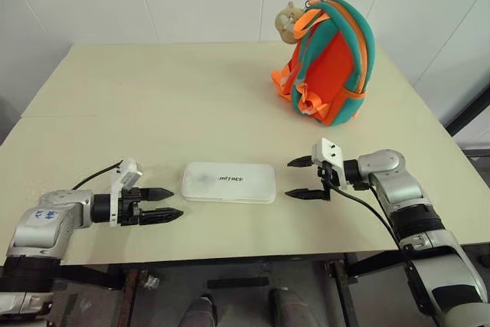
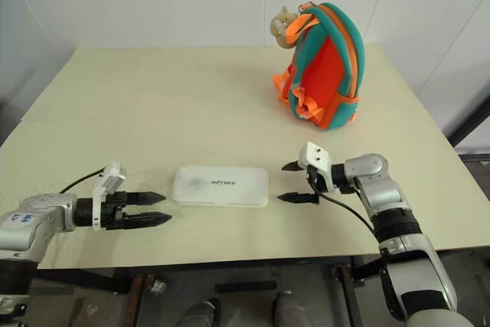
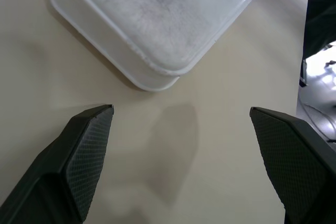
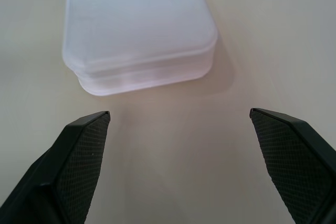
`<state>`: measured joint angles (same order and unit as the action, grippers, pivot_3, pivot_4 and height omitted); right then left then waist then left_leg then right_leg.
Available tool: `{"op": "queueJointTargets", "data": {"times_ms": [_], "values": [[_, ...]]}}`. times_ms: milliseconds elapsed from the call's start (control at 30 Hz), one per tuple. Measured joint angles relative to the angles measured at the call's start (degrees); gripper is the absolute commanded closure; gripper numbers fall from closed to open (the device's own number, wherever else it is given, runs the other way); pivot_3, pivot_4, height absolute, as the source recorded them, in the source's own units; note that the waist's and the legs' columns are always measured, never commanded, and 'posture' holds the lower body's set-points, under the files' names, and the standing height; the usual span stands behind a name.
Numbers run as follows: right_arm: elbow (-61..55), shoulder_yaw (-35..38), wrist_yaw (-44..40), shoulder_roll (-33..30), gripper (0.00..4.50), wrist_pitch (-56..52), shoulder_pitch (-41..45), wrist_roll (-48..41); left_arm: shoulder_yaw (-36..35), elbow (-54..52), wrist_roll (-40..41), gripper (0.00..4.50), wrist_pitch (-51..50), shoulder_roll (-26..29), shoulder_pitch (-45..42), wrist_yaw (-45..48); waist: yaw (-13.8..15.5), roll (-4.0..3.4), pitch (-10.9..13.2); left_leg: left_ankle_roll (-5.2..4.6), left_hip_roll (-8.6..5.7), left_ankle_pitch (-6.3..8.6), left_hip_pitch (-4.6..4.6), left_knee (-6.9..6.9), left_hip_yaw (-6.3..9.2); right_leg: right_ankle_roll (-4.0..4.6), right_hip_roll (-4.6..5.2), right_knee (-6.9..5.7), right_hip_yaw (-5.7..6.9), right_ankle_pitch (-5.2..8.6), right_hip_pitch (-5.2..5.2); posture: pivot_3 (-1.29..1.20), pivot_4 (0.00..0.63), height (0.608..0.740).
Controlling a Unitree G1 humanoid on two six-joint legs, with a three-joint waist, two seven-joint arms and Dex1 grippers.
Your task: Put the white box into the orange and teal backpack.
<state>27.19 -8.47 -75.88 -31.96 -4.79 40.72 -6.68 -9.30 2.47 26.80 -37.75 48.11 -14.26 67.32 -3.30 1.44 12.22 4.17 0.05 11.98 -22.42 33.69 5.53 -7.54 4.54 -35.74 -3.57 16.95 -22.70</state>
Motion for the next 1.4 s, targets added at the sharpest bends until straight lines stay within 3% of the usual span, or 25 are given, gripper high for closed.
{"op": "queueJointTargets", "data": {"times_ms": [167,267,433,633,700,1000,1200,1300,1400], "values": [[-5.61,0.6,1.56,-0.76,0.0,-2.17,-2.9,-1.47,-4.07,-0.82,0.0,0.05,5.6,0.59,4.07,-0.14,0.4,0.01,0.01,-0.01,0.01,0.03,-0.01,0.01,0.01,0.16,0.01,0.08,0.05,0.09,0.02,0.0,0.15,0.74],[-9.35,1.94,3.1,-1.17,0.0,-3.02,-4.9,-2.56,-6.98,-0.45,0.0,0.63,11.03,-0.59,3.21,-1.5,0.91,0.0,0.01,-0.01,0.01,0.03,-0.01,0.03,0.0,0.37,0.02,0.13,0.05,0.2,0.04,0.0,0.15,0.74],[-12.86,2.83,4.07,-3.2,1.49,-4.4,-7.17,-4.09,-8.5,-0.02,1.09,2.11,13.75,-1.33,2.91,-1.83,1.39,0.0,0.01,-0.04,0.01,0.07,-0.01,0.02,-0.02,0.33,0.02,0.15,0.04,0.18,0.05,0.0,0.15,0.74],[-13.68,4.52,5.14,-4.6,3.72,-5.23,-7.8,-4.87,-8.38,2.58,0.47,4.15,17.3,-2.3,0.23,-3.45,1.46,0.0,0.01,-0.04,0.03,0.08,0.0,0.03,-0.04,0.3,0.0,0.14,0.06,0.16,0.05,0.0,0.15,0.74],[-13.62,4.44,5.45,-4.54,4.35,-5.18,-7.81,-4.84,-7.66,5.15,-0.69,4.5,18.93,-2.63,-1.31,-4.21,1.48,0.0,0.01,-0.04,0.02,0.08,0.0,0.04,-0.05,0.23,0.0,0.14,0.06,0.12,0.06,0.0,0.15,0.74],[-3.31,1.99,8.28,-1.93,4.44,-1.05,-4.23,-1.09,-0.63,18.72,-9.2,4.5,28.02,-8.8,-9.89,-10.18,1.58,0.01,0.01,-0.05,-0.01,0.08,-0.03,0.1,-0.03,-0.01,0.0,0.13,0.07,0.0,0.07,0.0,0.15,0.74],[0.25,1.83,8.3,-1.65,4.44,1.15,-3.26,0.09,1.32,18.74,-8.77,4.5,26.97,-11.07,-11.33,-9.4,1.35,0.01,0.01,-0.06,0.0,0.1,-0.05,0.07,-0.03,-0.04,0.0,0.1,0.07,0.0,0.03,0.0,0.15,0.74],[-0.65,1.86,6.85,-1.67,3.81,0.1,-3.38,-0.76,0.8,16.13,-5.43,3.89,21.56,-10.44,-10.27,-7.21,1.19,0.01,0.01,-0.06,0.0,0.11,-0.05,0.08,-0.03,-0.06,0.0,0.09,0.07,0.01,0.04,0.0,0.15,0.74],[-3.0,1.98,4.85,-2.33,2.82,-2.04,-4.01,-2.22,0.32,13.66,-3.06,2.96,17.23,-8.57,-8.97,-5.31,1.18,0.01,0.01,-0.06,0.0,0.11,-0.05,0.1,-0.02,-0.05,0.0,0.06,0.08,0.02,0.04,0.0,0.15,0.74]]}}
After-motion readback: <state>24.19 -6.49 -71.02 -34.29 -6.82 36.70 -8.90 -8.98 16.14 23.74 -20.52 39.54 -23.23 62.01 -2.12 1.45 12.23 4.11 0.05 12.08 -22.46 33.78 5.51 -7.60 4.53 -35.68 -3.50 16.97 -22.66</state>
